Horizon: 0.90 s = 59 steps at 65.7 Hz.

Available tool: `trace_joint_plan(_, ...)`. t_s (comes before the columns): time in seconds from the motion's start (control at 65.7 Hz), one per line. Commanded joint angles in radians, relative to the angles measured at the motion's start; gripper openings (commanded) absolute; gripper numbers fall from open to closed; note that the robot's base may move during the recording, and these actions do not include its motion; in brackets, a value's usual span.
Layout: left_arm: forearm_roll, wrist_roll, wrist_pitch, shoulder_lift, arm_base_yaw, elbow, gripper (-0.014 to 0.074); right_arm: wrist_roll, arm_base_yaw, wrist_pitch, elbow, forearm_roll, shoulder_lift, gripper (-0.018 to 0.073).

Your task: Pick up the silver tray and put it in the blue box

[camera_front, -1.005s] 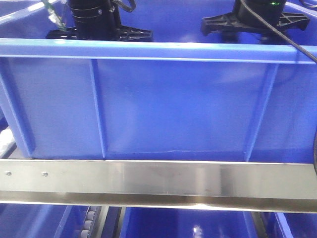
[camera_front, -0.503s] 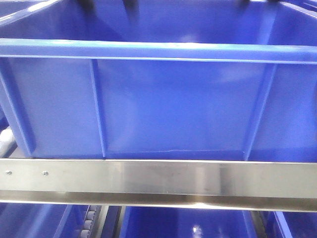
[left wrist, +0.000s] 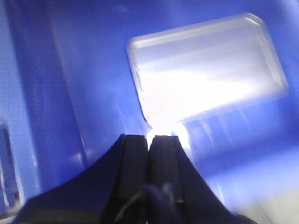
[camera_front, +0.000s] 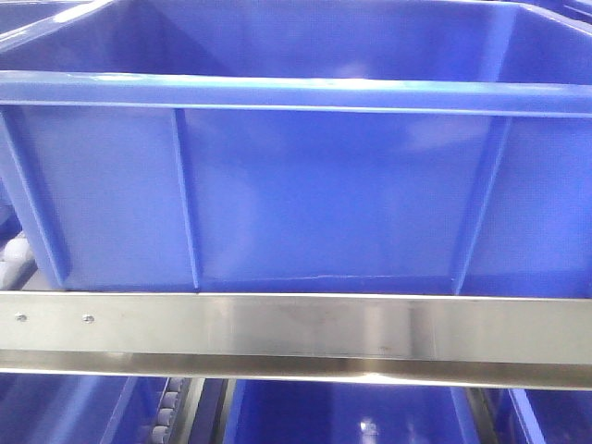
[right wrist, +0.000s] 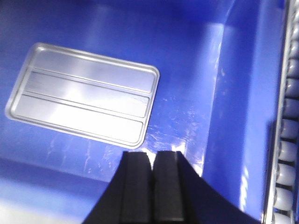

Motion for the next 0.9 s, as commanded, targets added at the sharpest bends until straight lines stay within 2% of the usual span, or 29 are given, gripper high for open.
trace_joint_plan(0.0, 0.037, 0.0, -0.113, -0.114, -0.027, 0.061, -0.0105, -0.03, -0.002, -0.123, 0.06, -0.018, -0.119, 0.0051)
trace_joint_plan(0.091, 0.047, 0.0, -0.202, -0.199, -0.05, 0.157, -0.0105, -0.059, -0.002, -0.167, 0.158, -0.018, -0.228, 0.0051)
trace_joint_plan(0.274, 0.058, 0.002, -0.456, -0.407, -0.092, 0.405, -0.0105, -0.067, -0.002, -0.265, 0.357, -0.018, -0.479, 0.0051)
trace_joint_plan(0.442, 0.078, 0.002, -0.63, -0.549, -0.101, 0.57, -0.0105, -0.07, -0.002, -0.344, 0.479, -0.018, -0.649, 0.0051)
trace_joint_plan(0.533, 0.132, 0.002, -0.663, -0.588, -0.101, 0.617, -0.0105, -0.07, -0.002, -0.379, 0.516, -0.018, -0.715, 0.0051)
trace_joint_plan(0.883, 0.133, 0.002, -0.658, -0.559, -0.101, 0.633, -0.0105, -0.07, -0.002, -0.373, 0.528, -0.018, -0.728, 0.0051)
